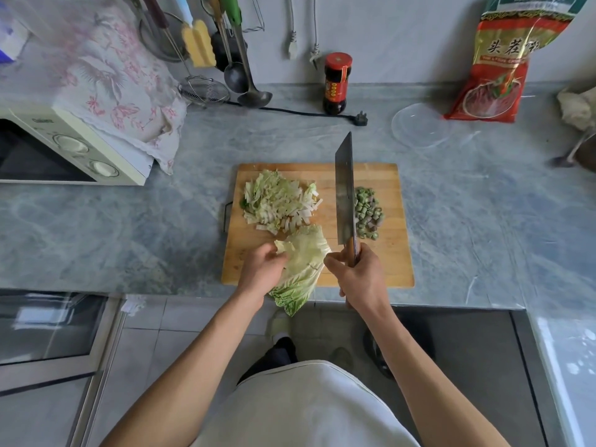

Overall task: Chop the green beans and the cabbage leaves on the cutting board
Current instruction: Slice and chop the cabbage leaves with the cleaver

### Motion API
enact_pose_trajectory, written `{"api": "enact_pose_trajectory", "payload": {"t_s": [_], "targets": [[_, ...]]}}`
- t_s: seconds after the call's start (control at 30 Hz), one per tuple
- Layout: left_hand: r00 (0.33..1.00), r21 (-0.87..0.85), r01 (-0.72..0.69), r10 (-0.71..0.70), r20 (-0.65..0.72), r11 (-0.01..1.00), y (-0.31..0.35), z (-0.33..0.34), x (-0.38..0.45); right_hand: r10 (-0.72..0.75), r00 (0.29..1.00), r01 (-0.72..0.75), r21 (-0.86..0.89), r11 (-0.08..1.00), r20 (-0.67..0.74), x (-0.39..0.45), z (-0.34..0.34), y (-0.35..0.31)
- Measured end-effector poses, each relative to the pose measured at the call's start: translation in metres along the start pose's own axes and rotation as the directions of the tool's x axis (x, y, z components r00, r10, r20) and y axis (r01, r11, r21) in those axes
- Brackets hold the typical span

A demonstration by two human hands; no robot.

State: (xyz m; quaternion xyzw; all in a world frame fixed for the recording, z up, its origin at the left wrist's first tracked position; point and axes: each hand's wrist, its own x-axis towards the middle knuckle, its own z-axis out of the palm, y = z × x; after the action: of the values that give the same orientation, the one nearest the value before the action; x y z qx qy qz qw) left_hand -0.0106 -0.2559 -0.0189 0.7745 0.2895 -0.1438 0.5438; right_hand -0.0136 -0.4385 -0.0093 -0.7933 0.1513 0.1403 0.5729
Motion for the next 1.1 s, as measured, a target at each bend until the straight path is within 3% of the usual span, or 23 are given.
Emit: {"api": "enact_pose_trajectory", "payload": {"t_s": [0.17, 0.27, 0.37, 0.5, 0.6, 0.67, 0.77, 0.83, 0.9, 0.97, 1.03, 1.1], "targets": [[0.984, 0.311, -0.129, 0.083, 0.157, 0.942, 0.024, -0.011, 0.014, -0.032, 0.999, 0.032, -0.014, 0.999, -0.035, 0.0, -0.008, 0.006], [0.917, 0.453, -0.331, 0.169, 0.361, 0.828, 0.045, -0.028, 0.015, -0.013, 0.999, 0.012, -0.011, 1.0, -0.052, -0.001, -0.013, 0.011], [0.812, 0.632, -0.514, 0.09, 0.577, 0.581, 0.068, -0.021, 0.021, -0.008, 0.998, 0.009, 0.01, 1.0, -0.066, -0.003, -0.016, 0.015], [0.737, 0.712, -0.664, 0.039, 0.675, 0.229, 0.073, 0.013, 0.046, -0.014, 0.996, 0.015, 0.016, 1.0, -0.09, -0.007, -0.019, 0.017], [0.675, 0.683, -0.73, 0.123, 0.728, -0.039, 0.065, 0.025, 0.058, 0.005, 0.995, -0.001, 0.033, 0.999, -0.1, -0.01, -0.022, 0.022], [0.6, 0.638, -0.763, 0.254, 0.759, -0.106, 0.059, 0.028, 0.06, 0.015, 0.994, -0.013, 0.023, 1.0, -0.112, -0.012, -0.025, 0.025], [0.501, 0.572, -0.819, 0.426, 0.753, -0.046, 0.048, 0.025, 0.059, 0.019, 0.991, -0.019, -0.002, 1.0, -0.131, -0.014, -0.027, 0.026], [0.501, 0.546, -0.827, 0.618, 0.606, 0.134, 0.037, 0.02, 0.057, 0.02, 0.991, -0.022, -0.018, 1.0, -0.131, -0.014, -0.028, 0.027], [0.601, 0.548, -0.748, 0.734, 0.317, 0.376, 0.024, 0.013, 0.049, 0.009, 0.992, -0.016, -0.047, 0.999, -0.127, -0.016, -0.028, 0.026], [0.755, 0.592, -0.571, 0.647, 0.107, 0.569, 0.011, 0.01, 0.042, 0.001, 0.993, -0.009, -0.072, 0.997, -0.116, -0.018, -0.028, 0.026], [0.881, 0.665, -0.378, 0.471, 0.045, 0.643, 0.003, 0.014, 0.039, 0.001, 0.995, -0.009, -0.077, 0.997, -0.096, -0.02, -0.028, 0.025], [0.918, 0.711, -0.316, 0.392, 0.062, 0.628, 0.001, 0.02, 0.037, -0.003, 0.997, -0.004, -0.087, 0.996, -0.072, -0.022, -0.026, 0.028]]}}
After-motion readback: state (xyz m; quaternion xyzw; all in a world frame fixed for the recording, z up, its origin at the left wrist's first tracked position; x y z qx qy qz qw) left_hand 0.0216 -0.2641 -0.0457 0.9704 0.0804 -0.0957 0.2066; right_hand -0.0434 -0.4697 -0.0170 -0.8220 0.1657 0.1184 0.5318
